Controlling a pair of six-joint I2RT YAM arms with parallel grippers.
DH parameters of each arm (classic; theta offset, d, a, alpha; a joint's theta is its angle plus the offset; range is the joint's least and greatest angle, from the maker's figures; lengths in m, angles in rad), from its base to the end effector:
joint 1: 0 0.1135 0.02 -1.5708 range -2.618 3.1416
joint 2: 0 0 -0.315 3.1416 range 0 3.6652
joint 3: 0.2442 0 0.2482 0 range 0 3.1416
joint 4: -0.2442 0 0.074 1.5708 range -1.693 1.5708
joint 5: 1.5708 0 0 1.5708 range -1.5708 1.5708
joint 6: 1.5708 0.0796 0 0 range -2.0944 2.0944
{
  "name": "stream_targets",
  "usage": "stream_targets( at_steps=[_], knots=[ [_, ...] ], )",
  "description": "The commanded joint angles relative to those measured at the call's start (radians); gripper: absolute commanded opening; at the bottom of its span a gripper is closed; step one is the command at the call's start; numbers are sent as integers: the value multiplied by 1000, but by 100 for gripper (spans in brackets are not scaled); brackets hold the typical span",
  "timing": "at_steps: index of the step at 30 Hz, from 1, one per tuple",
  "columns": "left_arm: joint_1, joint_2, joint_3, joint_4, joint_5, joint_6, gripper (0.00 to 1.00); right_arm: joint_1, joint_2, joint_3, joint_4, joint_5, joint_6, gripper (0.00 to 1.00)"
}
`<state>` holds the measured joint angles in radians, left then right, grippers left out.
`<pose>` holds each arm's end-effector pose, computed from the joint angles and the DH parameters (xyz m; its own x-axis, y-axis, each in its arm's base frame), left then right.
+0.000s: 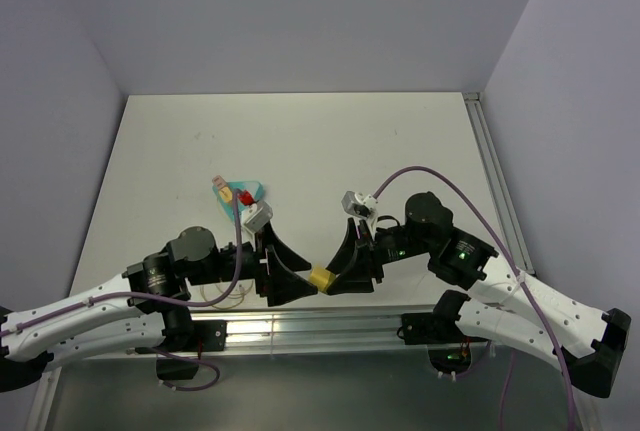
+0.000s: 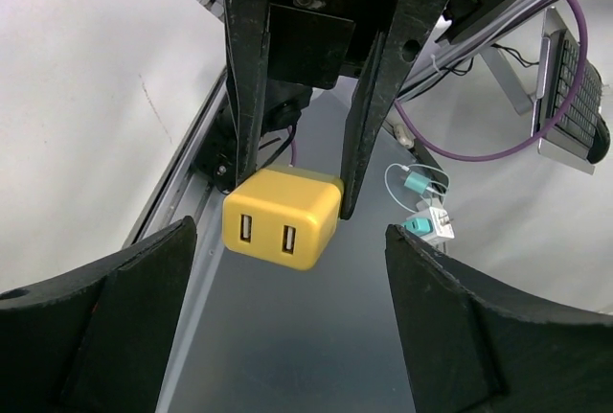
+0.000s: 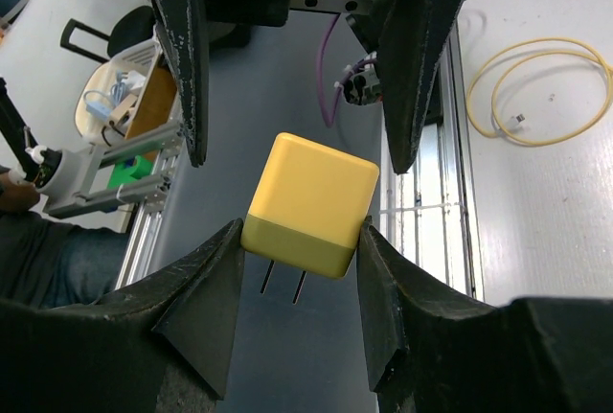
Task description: Insert the plug
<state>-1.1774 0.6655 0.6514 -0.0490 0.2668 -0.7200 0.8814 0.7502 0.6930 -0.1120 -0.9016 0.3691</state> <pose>0.0436 -0.1599 0.3551 -0.6721 -0.0398 -0.7394 0.7297 0.1337 -0.6706 0.0505 0.1594 0.3536 -0.4500 -0.1940 -0.8717 -0.8664 -0.1415 0.4788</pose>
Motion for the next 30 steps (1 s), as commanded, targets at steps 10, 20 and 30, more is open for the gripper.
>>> stream_targets(
  at_steps=[10,20,30],
  knots=[
    [-4,3,-27,109,71,-30,81,11,-17,3,38,13,-15,0],
    [-4,-9,-45,124,78,-39,76,18,3,-7,64,12,-6,0],
    [-4,-10,-58,158,110,-47,60,25,26,0,87,20,2,0]
  ],
)
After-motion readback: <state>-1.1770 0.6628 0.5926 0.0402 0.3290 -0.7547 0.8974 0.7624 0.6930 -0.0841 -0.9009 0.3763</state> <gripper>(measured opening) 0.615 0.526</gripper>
